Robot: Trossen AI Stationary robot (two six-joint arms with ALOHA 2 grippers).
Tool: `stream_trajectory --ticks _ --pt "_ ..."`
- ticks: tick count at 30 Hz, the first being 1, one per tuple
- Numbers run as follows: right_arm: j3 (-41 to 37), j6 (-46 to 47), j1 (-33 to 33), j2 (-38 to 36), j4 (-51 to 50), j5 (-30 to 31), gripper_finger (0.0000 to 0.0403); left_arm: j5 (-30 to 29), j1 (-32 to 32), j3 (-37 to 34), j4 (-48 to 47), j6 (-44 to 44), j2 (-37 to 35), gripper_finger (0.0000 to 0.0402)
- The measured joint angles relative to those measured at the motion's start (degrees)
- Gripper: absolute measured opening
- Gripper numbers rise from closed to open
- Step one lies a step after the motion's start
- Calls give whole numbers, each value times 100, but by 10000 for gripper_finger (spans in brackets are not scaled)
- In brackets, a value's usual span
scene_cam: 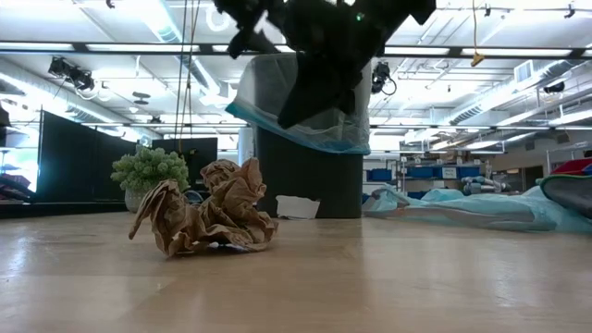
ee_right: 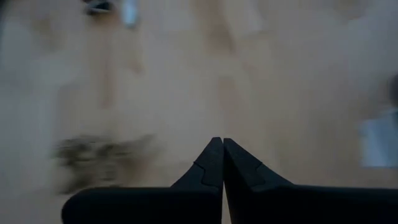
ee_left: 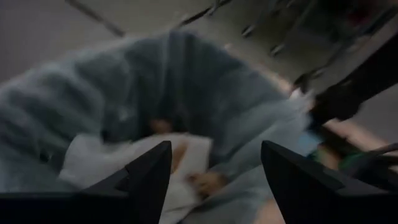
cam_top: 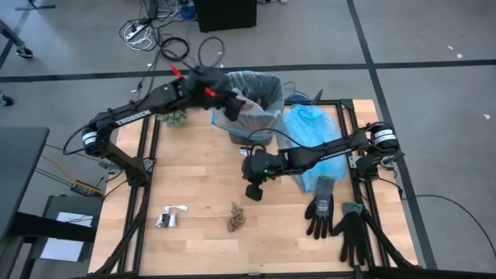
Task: Place trash/remove bag and relplace
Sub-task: Put the white paper into the trash bin
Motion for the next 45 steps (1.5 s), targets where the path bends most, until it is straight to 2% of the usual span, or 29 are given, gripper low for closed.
stream_trajectory --ticks 4,9,12,18,24,27,32,41,45 --pt "-3 -733 -83 116 -161 538 0 68 -57 0 250 316 -412 257" --pt "2 -1099 -225 441 -76 1128 0 -1274 -456 15 -217 1111 -1105 248" --pt "4 -1172 -296 746 -53 1179 9 -1490 -690 1 -524 1074 -1464 244" --pt "-1 -1807 -262 1019 41 1175 83 -2087 -1338 -17 -1249 662 -2122 235" --pt "-1 -2370 -271 1015 283 1919 167 -2851 -1955 -24 -2248 -291 -2380 228" --pt "4 -2461 -441 1034 392 1918 188 -3447 -2312 -24 -2720 -890 -2361 224" --pt "6 -2550 -808 1168 604 1820 186 -4011 -2792 -26 -3207 -1447 -2257 215" --pt "-1 -2744 -1274 1307 407 1164 152 -4182 -3346 -28 -3540 -2071 -2093 207" --pt "-1 -2733 -1360 1305 367 1067 116 -4275 -3481 -31 -3731 -2342 -2017 207"
